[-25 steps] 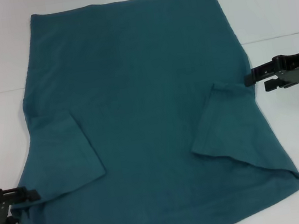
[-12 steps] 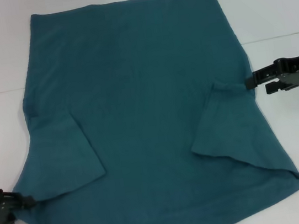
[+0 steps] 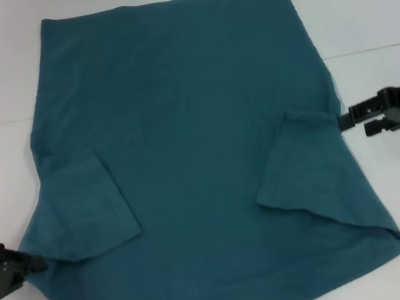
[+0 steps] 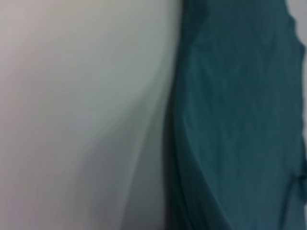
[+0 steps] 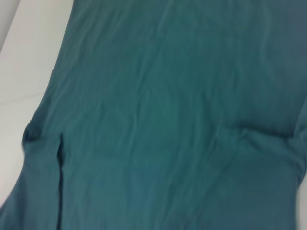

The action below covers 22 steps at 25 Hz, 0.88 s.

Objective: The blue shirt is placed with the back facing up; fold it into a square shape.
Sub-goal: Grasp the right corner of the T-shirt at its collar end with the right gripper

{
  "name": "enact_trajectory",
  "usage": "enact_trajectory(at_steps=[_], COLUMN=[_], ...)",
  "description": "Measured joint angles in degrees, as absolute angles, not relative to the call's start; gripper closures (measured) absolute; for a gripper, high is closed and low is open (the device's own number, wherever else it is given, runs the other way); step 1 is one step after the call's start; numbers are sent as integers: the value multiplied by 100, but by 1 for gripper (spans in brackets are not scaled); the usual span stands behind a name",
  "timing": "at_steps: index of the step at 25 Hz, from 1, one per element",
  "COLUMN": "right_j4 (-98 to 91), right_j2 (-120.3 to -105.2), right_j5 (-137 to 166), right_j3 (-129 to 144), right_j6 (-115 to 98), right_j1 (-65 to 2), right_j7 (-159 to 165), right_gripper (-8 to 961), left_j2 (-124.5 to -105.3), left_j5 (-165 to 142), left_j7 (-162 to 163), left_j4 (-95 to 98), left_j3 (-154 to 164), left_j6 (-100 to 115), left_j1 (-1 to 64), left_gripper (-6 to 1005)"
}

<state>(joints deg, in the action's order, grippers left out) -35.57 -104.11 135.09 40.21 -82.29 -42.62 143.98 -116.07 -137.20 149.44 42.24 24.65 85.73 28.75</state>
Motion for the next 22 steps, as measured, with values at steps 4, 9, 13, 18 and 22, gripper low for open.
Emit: enact_trajectory(at_steps=[4, 9, 13, 18, 22], right_j4=[-3622, -3971, -4079, -4065, -4009], right_j2=[-10272, -10155, -10102, -10144, -10274], right_j5=[13534, 13621, 14133, 14438, 14456], right_j3=[4051, 4028, 4018, 4011, 4033], right_j6=[-8995, -9797, -10058, -10038, -9899], right_j1=[-4230, -4036, -3944, -3847, -3775], right_j7=[14260, 14373, 14516, 14534, 14502], right_gripper=[219, 219, 219, 220, 219], left_j2=[-11584, -11578, -11576, -11575, -11585], left_j5=[-13573, -13538, -13535, -13535, -13535], left_j7=[14834, 14827, 14827, 14827, 14827], left_j4=[4221, 4227, 4221, 4218, 4210], left_j3=[2381, 2391, 2395, 2382, 2393], left_j6=[8781, 8773, 8721, 8680, 8651], left_j1=[2908, 2937, 2940, 2954, 2969], left_gripper=[980, 978, 976, 974, 972])
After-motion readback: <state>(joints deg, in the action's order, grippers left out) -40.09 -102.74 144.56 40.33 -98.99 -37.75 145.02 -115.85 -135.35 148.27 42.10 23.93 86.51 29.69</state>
